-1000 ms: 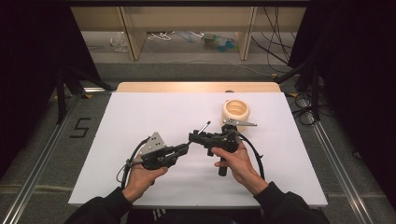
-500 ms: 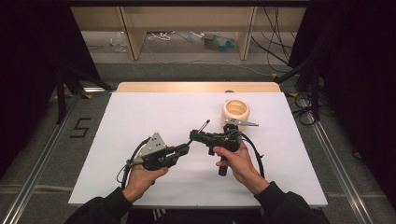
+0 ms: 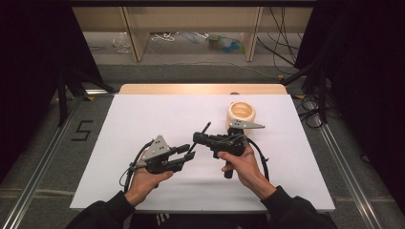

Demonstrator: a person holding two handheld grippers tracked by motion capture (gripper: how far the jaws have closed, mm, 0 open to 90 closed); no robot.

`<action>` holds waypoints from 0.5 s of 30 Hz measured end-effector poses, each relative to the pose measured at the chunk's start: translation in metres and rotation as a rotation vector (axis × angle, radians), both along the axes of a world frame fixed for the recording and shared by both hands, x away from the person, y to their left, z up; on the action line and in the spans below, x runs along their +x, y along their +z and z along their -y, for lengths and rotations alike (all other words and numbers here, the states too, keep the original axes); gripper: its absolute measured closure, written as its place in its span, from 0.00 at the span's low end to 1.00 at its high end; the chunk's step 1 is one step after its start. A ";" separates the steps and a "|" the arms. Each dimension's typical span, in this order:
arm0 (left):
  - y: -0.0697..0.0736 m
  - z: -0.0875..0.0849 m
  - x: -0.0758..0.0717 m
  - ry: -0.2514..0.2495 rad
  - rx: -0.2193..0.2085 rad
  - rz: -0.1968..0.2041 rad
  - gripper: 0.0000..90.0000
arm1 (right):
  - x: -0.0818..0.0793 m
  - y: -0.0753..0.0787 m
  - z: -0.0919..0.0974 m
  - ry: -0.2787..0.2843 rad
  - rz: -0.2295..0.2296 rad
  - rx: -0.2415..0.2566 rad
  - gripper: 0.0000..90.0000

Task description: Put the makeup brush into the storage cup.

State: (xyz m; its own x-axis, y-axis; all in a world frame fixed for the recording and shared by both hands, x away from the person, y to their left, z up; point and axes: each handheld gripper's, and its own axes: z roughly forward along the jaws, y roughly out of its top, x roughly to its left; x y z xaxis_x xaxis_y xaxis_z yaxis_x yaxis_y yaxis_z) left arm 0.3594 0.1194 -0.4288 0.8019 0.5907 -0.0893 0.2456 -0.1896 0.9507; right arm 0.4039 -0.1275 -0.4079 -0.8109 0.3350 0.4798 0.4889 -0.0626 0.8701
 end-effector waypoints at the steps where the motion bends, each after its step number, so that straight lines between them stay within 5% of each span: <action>1: 0.000 0.000 0.000 0.001 0.001 0.000 0.68 | 0.001 0.000 0.000 -0.001 0.021 -0.007 0.93; 11: -0.005 -0.003 0.003 0.028 0.045 -0.002 0.47 | 0.002 0.006 0.006 -0.035 0.115 -0.100 0.93; 15: -0.007 -0.003 0.003 0.036 0.051 -0.012 0.43 | 0.002 0.008 0.008 -0.041 0.118 -0.113 0.93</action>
State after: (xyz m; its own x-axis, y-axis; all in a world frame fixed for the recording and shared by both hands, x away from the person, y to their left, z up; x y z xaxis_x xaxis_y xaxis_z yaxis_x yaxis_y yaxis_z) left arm 0.3626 0.1227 -0.4359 0.7793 0.6230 -0.0683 0.2647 -0.2284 0.9369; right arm 0.4063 -0.1359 -0.3999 -0.8438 0.4158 0.3394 0.3820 0.0212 0.9239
